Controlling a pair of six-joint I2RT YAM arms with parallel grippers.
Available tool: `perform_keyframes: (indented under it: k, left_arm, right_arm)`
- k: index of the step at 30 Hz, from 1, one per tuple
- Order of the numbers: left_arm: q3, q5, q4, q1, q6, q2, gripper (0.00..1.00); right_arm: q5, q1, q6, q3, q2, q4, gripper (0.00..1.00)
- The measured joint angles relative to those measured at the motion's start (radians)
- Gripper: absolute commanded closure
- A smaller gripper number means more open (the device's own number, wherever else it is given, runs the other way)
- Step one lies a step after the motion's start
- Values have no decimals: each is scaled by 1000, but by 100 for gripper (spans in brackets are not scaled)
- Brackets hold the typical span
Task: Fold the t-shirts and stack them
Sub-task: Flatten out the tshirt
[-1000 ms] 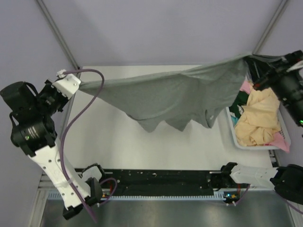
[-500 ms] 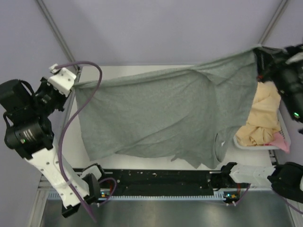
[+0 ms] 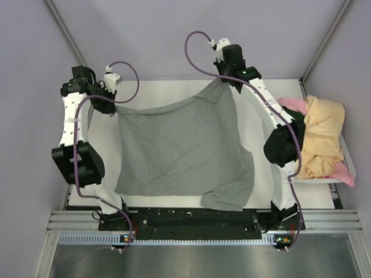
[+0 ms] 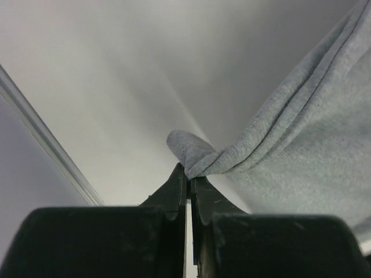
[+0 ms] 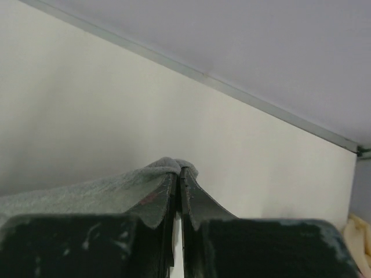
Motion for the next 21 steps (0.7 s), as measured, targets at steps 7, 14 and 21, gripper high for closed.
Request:
perform_keyframes:
  k: [7,14,21]
  left_arm:
    - [401,-90,147,-7,-183,489,26]
    - [545,-231,219,-37,-293,623,15]
    - [140,-85,231,-41,-100,259,16]
  right_arm:
    - [-22,-63,75,283,407,53,24]
    - [32,-106,186,297,389,61,16]
    - [-12,-93,324,-205,-38,-82,21]
